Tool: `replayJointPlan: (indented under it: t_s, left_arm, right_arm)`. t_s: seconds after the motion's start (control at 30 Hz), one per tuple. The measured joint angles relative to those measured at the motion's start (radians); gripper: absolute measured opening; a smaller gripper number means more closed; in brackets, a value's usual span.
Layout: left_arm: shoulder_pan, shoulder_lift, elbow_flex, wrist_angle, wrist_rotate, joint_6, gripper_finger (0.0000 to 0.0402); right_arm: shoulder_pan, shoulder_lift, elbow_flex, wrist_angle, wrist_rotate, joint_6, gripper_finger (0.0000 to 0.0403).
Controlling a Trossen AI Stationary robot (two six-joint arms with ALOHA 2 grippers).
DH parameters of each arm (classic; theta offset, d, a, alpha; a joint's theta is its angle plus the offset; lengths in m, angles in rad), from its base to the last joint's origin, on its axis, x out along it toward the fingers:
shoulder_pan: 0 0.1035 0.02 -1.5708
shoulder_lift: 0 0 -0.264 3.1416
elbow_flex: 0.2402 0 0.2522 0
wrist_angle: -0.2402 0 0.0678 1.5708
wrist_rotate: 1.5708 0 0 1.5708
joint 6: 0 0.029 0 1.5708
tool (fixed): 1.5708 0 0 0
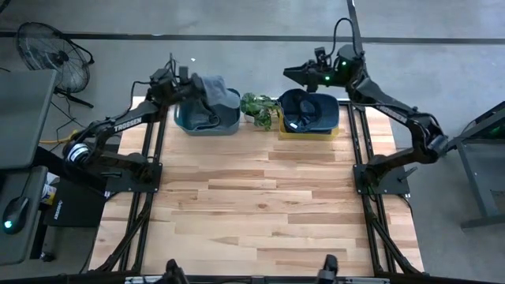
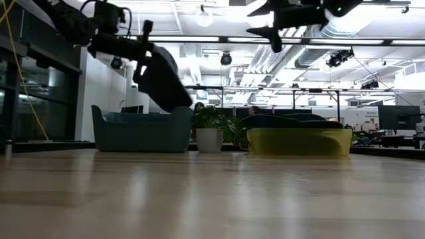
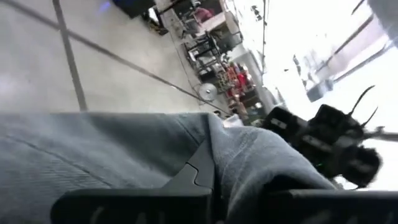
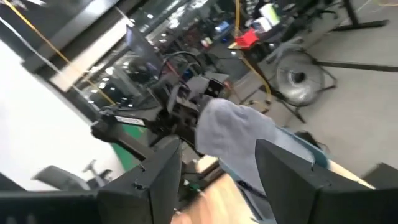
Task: Pick & Place hat
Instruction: Put the gray cap into the green bin
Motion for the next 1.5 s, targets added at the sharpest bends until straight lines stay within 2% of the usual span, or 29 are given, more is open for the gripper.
replayJointPlan:
  t_s: [0.13,0.27,0.4,0.53,0.77,1.0,1.2,1.5]
  left_arm:
    - [0.096,-0.027,0.000,-0.056,0.122,-0.136,0.0000]
    - [0.141,-0.047,0.000,-0.093,0.187,-0.183,0.0000]
    - [0.139,-0.077,0.003,-0.093,0.189,-0.210,0.0000]
    - [0.106,-0.082,0.039,-0.089,0.180,-0.198,0.0000]
    - [0.101,-0.082,0.107,-0.090,0.177,-0.183,0.0000]
    - [0.100,-0.081,0.164,-0.090,0.174,-0.168,0.0000]
    - [0.082,-0.081,0.172,-0.091,0.127,-0.169,0.0000]
    - [-0.048,-0.081,0.172,-0.091,-0.087,-0.151,0.0000]
  right_arm:
    - [-0.036,-0.055,0.000,-0.131,0.001,-0.069,0.0200]
    - [-0.063,-0.099,0.000,-0.277,0.016,-0.155,0.0200]
    - [-0.068,-0.116,0.000,-0.410,0.027,-0.256,0.0200]
    - [-0.031,-0.110,0.000,-0.503,0.041,-0.425,0.0200]
    - [0.053,-0.116,0.000,-0.468,0.087,-0.560,0.0199]
    - [0.149,-0.118,0.000,-0.529,0.113,-0.709,0.0199]
    - [0.216,-0.119,0.000,-0.544,0.253,-0.828,0.0199]
    - [0.325,-0.119,0.000,-0.500,0.635,-1.073,0.0199]
